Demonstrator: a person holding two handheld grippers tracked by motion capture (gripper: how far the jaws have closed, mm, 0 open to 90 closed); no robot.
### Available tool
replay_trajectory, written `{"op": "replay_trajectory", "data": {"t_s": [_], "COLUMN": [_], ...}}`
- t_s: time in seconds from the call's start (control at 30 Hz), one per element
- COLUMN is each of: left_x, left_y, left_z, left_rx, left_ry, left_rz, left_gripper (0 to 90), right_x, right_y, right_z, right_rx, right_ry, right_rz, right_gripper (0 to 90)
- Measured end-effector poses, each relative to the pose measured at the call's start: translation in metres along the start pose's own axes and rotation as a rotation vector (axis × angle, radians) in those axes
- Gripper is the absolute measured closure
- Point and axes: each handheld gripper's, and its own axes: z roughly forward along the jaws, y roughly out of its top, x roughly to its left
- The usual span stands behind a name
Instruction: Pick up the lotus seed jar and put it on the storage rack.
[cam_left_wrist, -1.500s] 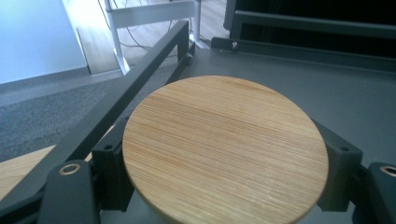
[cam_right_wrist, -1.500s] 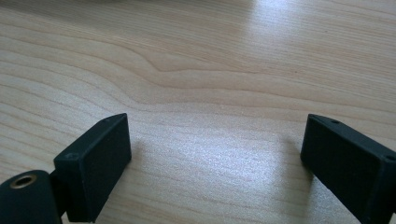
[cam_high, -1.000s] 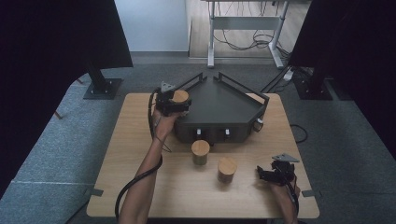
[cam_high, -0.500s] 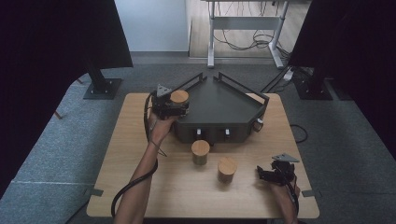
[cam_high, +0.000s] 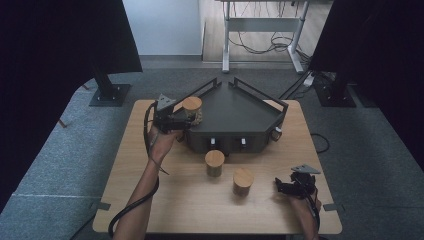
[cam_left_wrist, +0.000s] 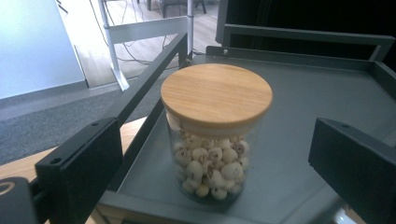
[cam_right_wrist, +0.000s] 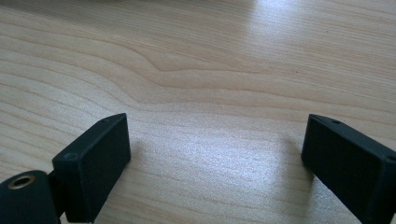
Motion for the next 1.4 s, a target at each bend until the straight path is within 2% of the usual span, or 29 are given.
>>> {"op": "replay_trajectory", "data": {"t_s": [0.57, 1.4], "left_x": [-0.001, -0.012], "left_y": [-0.015, -0.047], "left_z": [-0.04, -0.081], "left_rx": [-0.008, -0.009], "left_ry": [0.014, -0.005], "left_rz": [0.036, 0.028], "left_gripper": [3.4, 3.4], "right_x": [0.0, 0.0], "right_y": [0.0, 0.0], "right_z": [0.0, 0.0], "right_rx": [0.0, 0.001], "right_ry": [0.0, 0.0], "right_rz": [0.0, 0.0], "right_gripper": [7.3, 7.3]}}
